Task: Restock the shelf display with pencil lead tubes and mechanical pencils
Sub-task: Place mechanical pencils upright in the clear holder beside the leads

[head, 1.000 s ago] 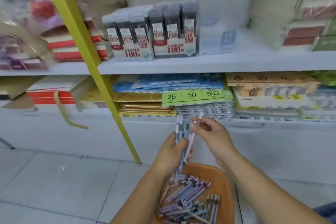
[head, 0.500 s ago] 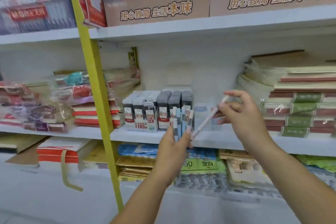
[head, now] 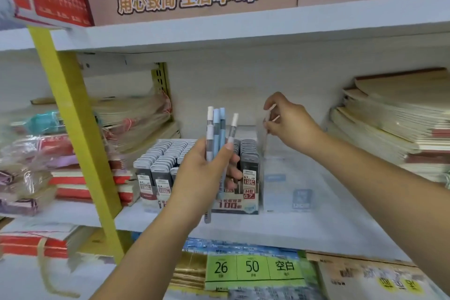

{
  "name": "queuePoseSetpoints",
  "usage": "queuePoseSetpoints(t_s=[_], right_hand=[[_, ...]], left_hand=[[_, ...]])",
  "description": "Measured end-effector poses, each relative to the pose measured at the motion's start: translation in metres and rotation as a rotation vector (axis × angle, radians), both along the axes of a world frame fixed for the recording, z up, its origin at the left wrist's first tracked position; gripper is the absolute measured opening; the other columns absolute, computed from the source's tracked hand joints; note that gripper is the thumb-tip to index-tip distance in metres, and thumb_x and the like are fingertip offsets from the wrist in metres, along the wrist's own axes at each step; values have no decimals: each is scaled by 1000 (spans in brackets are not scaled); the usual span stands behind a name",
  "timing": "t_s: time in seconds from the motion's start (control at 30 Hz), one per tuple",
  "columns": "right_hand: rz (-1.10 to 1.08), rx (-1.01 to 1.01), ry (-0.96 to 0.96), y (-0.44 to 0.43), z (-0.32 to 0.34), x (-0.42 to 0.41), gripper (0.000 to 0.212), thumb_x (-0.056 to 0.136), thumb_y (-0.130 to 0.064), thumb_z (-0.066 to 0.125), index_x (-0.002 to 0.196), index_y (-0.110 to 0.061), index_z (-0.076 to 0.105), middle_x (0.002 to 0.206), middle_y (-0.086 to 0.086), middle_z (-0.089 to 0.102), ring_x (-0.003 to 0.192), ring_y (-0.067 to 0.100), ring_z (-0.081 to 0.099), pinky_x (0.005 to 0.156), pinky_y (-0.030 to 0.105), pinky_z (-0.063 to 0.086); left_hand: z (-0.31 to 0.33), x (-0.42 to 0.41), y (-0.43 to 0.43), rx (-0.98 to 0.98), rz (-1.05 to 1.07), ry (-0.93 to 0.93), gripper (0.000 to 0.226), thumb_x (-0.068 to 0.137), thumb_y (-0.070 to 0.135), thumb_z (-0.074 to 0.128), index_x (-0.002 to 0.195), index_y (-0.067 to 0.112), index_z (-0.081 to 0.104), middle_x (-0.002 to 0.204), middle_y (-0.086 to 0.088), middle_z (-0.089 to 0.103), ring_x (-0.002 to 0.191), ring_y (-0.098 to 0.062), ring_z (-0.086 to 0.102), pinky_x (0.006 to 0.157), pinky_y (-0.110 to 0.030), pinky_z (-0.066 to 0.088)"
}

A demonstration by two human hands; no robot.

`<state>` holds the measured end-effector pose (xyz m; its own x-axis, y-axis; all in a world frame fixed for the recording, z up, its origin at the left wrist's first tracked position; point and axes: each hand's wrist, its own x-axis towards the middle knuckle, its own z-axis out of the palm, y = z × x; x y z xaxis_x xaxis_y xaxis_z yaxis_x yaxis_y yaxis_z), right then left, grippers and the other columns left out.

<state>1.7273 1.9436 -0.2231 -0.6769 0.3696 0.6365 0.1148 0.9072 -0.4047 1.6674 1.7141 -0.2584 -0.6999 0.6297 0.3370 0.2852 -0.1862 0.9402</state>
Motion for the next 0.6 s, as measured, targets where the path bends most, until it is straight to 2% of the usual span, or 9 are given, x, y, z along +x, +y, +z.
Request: queuePoseSetpoints(t_s=[0.1,0.23,0.4,0.53,0.6], right_hand=[[8,-19,-1,4,-6,-5,31,86,-5,65,95,-26,43,75,-1,61,70,23,67,63,32,52],[24,-18,37,5,-6,-3,30,84,-6,66,92,-22,43,71,2,62,63,17,66,66,39,56],[13,18,72,1,-10,-3,28,86,-11,68,90,-22,43,68,-1,64,60,11,64,65,36,56],[-2,32,98,0,-12,-1,28,87,-12,69,92,-20,42,70,-1,63,63,16,65,66,37,56],[9,37,84,-1,-11,-1,27,87,-12,69,91,-18,43,67,-6,61,59,10,64,65,38,57]], left_hand=[[3,-2,2,-7,-23,-22,25,98,36,58,102,11,64,66,4,71,50,-6,63,46,-16,48],[6,-2,4,-49,-30,0,29,97,42,57,101,14,64,67,2,72,51,-10,63,47,-24,51],[6,-2,4,-85,-15,31,31,95,47,56,100,18,65,69,0,74,54,-12,65,51,-27,54],[5,-1,3,-40,-28,-12,27,96,40,58,102,14,65,69,3,73,53,-9,65,48,-20,51],[5,0,2,-21,-33,-27,24,97,35,59,102,13,65,69,3,72,52,-8,65,47,-17,50]])
